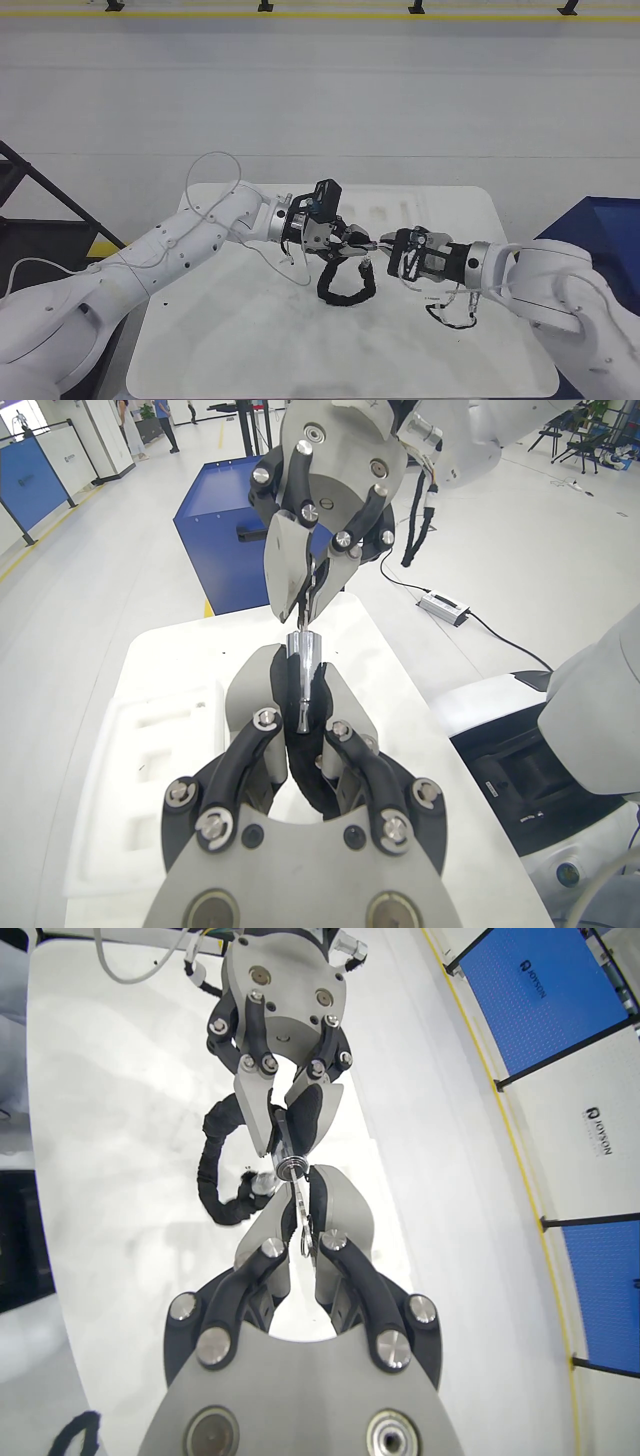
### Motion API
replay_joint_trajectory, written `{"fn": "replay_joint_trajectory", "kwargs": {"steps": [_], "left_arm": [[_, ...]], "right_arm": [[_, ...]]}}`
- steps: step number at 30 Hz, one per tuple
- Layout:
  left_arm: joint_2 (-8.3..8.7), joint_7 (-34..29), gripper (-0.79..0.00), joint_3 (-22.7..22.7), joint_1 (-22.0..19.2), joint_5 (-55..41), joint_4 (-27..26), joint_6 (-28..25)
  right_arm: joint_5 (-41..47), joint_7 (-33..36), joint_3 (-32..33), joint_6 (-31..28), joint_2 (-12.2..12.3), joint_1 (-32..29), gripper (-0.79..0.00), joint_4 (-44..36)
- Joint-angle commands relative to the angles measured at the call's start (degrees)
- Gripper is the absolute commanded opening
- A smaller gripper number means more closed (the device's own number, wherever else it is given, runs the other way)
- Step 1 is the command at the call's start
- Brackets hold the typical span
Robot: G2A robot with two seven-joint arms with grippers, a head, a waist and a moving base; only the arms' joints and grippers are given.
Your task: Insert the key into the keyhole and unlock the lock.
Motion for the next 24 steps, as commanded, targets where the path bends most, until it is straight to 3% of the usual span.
{"fn": "replay_joint_trajectory", "kwargs": {"steps": [1,4,5,7,16,24], "left_arm": [[-0.08,0.66,-0.785,0.0,0.07,0.88,0.28,-0.01],[-0.24,1.56,-0.785,0.0,0.29,1.84,0.63,-0.01],[-0.3,1.8,-0.785,0.0,0.37,2.14,0.74,-0.01],[-0.41,2.12,-0.785,0.0,0.53,2.7,1.12,-0.01],[-1.14,0.23,-0.785,0.0,1.61,4.17,5.67,-0.01],[-2.83,-6.77,-0.785,0.0,3.56,4.66,12.24,-0.01]], "right_arm": [[2.83,0.54,0.11,1.18,-0.03,-0.11,-0.785,0.73],[5.95,1.99,0.04,1.05,0.02,-0.1,-0.751,1.67],[6.89,2.71,-0.01,0.81,0.06,0.06,-0.542,1.95],[8.38,3.87,-0.12,0.49,0.1,0.41,0.0,2.37],[13.74,5.48,0.45,-0.19,0.34,1.05,0.0,4.19],[17.1,5.64,0.75,-0.58,0.49,1.56,0.0,5.85]]}}
